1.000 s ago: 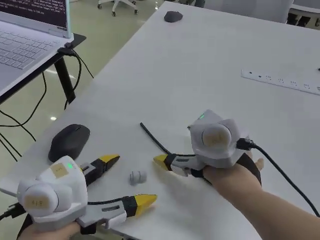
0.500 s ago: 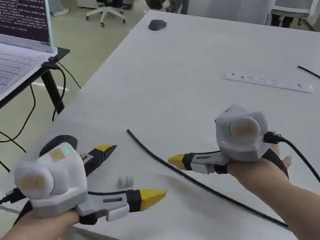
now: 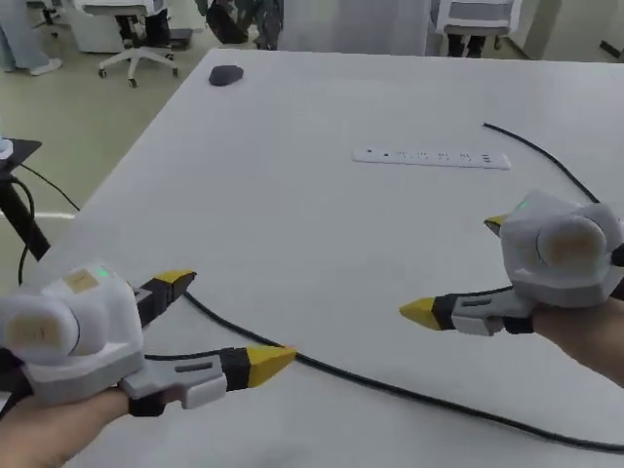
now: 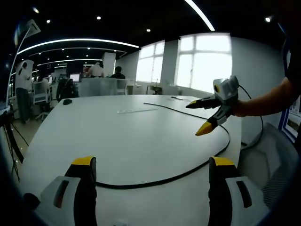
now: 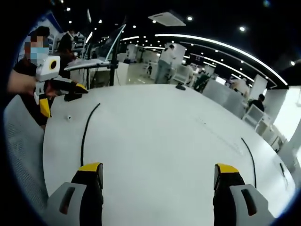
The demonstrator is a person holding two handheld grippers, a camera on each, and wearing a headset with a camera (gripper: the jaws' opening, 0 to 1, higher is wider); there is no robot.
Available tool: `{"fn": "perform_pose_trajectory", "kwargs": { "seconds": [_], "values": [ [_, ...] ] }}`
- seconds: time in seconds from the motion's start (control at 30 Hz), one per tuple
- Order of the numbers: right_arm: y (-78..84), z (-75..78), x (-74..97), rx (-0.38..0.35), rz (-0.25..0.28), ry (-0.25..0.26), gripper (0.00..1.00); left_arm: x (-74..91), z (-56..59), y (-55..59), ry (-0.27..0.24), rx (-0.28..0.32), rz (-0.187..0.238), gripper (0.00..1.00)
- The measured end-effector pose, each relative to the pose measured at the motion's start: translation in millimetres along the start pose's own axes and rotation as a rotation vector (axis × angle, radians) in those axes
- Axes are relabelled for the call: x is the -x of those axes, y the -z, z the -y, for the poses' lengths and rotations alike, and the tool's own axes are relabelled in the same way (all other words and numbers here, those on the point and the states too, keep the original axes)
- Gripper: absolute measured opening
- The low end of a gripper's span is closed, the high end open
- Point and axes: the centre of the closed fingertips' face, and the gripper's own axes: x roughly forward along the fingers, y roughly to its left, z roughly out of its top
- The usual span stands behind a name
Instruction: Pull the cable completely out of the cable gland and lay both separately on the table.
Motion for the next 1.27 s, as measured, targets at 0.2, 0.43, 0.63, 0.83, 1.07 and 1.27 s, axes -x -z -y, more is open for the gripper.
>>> {"fn": "perform_pose_trajectory", "kwargs": {
  "seconds": [0.2, 0.43, 0.63, 0.83, 1.07, 1.27],
  "values": [
    [29.1, 34.3, 43.4, -0.008, -0.009, 0.04, 0.99, -20.3, 14.6, -21.1, -0.004, -0.005, 0.028, 1.0],
    [72.0, 62.6, 84.7, 0.055, -0.073, 0.049, 0.96, -43.0, 49.0, -26.2, 0.035, -0.027, 0.002, 1.0],
    [70.2, 68.5, 101.4, -0.1, 0.023, 0.086, 0.99, -52.8, 56.8, -33.4, 0.02, -0.058, -0.008, 1.0],
    [64.0, 71.6, 114.0, -0.238, 0.076, 0.103, 0.99, -54.2, 58.8, -40.5, 0.009, -0.072, -0.013, 1.0],
    [59.8, 67.2, 126.4, -0.286, 0.065, 0.116, 0.99, -54.6, 59.3, -42.8, 0.005, -0.078, -0.024, 1.0],
    [57.5, 60.5, 130.0, -0.291, 0.055, 0.099, 0.99, -55.2, 58.8, -44.2, 0.007, -0.072, -0.02, 1.0]
  ]
}}
